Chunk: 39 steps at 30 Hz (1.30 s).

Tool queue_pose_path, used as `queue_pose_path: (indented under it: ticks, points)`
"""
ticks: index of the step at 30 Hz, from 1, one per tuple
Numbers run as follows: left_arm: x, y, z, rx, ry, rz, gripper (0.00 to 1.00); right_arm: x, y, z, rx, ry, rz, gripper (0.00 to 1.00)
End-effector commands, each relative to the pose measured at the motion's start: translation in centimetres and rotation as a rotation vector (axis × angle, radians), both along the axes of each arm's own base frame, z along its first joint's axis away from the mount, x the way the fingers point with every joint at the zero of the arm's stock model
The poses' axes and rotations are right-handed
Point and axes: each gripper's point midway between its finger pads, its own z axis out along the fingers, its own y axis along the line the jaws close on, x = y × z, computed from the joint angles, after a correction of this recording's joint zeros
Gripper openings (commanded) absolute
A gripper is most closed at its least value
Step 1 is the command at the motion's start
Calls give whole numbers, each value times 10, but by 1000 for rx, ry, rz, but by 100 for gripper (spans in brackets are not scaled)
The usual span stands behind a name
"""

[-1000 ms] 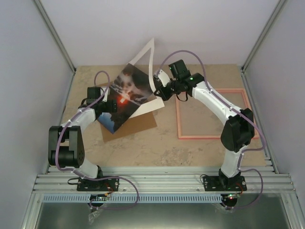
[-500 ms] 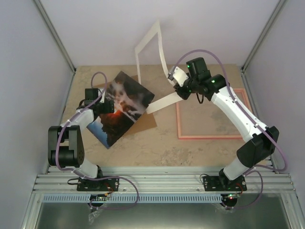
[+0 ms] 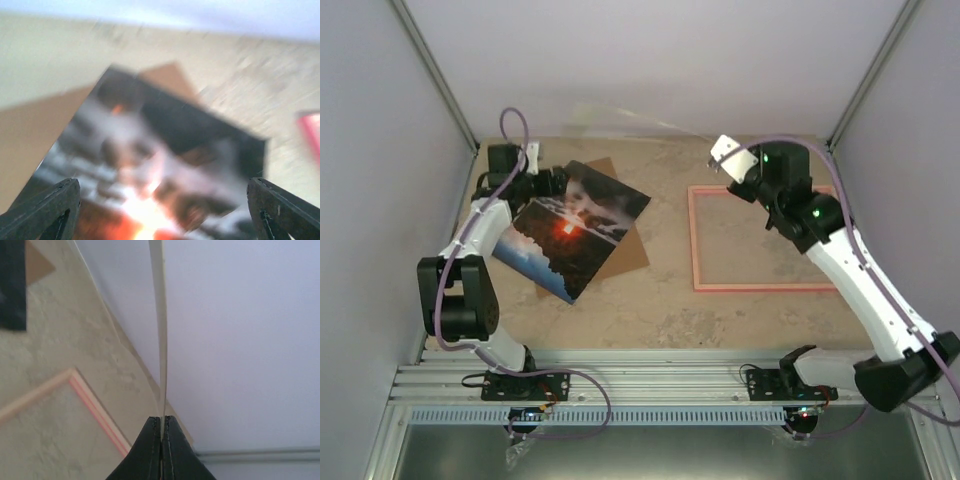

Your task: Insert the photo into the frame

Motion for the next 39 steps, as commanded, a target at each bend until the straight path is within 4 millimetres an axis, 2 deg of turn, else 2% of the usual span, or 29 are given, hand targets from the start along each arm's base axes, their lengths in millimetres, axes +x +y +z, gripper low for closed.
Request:
queue_pose_path:
  ticks: [1,3,7,9,13,18,22,25,31,33,39]
  points:
    - [6,-44,55,-284,-43,-150,93,-5,-28,-43,-195,-65,-64,0]
    - [3,-49,52,-378,-5,-158,92,-18,-32,-72,-243,-61,-43,0]
    - [-14,-44,6,-524,135,-101,90,-49,-38,-132,-323,-8,23,0]
    - [-24,-46,-12,-546,183,-98,89,-65,-37,-154,-338,27,75,1]
    - [-46,-58,-29,-626,258,-134,89,-96,-28,-194,-370,86,202,0]
    - [-64,-63,-59,-685,385,-113,88,-109,-29,-239,-408,162,232,0]
    - [-85,-70,-80,-707,501,-97,86,-106,-28,-247,-396,206,211,1]
    - [-101,-76,-88,-736,553,-101,85,-103,-26,-250,-400,213,209,1]
    - [-110,-101,-92,-743,587,-172,83,-107,-23,-258,-392,245,227,0]
    - [-114,-117,-90,-743,597,-221,81,-107,-22,-260,-397,249,231,1]
    - [-118,-133,-84,-809,602,-283,71,-109,-21,-266,-400,271,240,1]
